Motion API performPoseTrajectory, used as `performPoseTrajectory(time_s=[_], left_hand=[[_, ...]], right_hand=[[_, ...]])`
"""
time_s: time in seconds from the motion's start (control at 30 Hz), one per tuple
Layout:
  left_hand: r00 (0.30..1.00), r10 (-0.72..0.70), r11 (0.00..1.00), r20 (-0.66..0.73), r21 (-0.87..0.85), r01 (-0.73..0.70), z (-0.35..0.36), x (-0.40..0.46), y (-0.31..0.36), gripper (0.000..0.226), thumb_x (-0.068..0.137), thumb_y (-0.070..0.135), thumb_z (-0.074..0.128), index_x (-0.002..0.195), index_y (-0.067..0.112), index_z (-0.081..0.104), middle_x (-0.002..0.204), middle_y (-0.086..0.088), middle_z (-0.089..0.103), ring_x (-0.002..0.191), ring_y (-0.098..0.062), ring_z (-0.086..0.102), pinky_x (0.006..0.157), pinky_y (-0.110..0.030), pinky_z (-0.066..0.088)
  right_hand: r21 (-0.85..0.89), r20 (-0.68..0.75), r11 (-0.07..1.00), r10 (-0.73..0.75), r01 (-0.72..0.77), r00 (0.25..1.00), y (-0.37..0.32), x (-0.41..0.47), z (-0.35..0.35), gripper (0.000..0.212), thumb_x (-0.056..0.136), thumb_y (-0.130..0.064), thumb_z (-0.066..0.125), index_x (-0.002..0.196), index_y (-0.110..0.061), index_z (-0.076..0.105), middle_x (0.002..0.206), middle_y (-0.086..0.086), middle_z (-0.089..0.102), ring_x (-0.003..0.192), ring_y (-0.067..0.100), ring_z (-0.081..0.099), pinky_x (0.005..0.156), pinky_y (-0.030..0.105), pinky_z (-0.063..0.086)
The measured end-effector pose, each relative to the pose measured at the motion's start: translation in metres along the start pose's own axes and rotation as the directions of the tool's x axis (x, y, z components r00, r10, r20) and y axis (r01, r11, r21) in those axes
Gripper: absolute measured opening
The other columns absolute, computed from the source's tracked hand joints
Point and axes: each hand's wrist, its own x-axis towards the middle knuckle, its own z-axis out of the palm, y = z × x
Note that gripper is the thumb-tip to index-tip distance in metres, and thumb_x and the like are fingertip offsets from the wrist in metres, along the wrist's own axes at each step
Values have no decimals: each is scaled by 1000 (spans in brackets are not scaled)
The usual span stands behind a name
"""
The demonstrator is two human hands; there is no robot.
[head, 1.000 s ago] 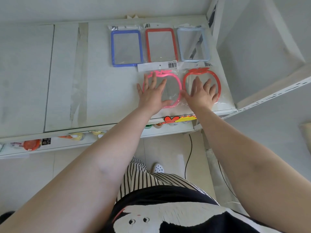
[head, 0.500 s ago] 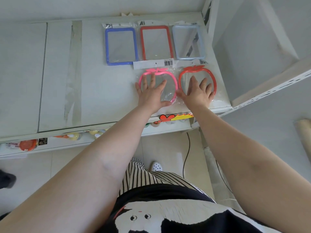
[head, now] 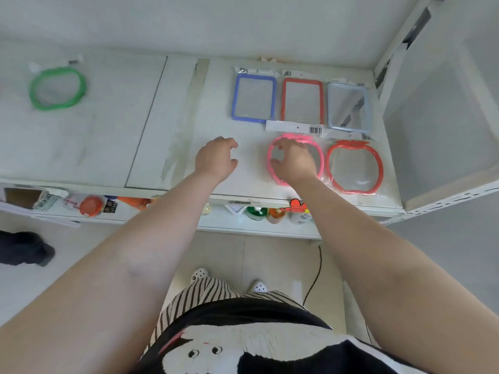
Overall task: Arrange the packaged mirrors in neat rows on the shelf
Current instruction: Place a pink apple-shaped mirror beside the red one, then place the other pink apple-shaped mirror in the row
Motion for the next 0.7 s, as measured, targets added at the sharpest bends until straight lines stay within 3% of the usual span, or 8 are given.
performPoseTrajectory(time_s=[0.2,0.43,0.7], left_hand=[[997,-60,997,43,44,58,-45,-23,-76,49,85,15,61,132,24,53,134,0,55,125,-22,51,96,-33,43],[998,-64,995,15,73,63,-92,-51,-182,51,85,15,60,134,25,51,135,2,55,125,-22,51,97,-32,42],[992,-122,989,-16,85,123,-152,-100,-354,53,83,15,59,134,23,51,134,1,57,124,-23,52,97,-33,42]], right_hand=[[-133,147,975,-157,177,977,-81,-3,23,45,87,-27,62,131,-23,52,124,3,59,120,23,51,93,37,48],[-151,158,965,-190,214,969,-188,-14,71,45,87,-27,60,131,-23,52,124,2,58,121,22,49,95,35,44],[-113,163,971,-193,213,967,-339,-39,168,44,87,-28,60,130,-24,53,123,0,60,120,20,49,92,33,45]])
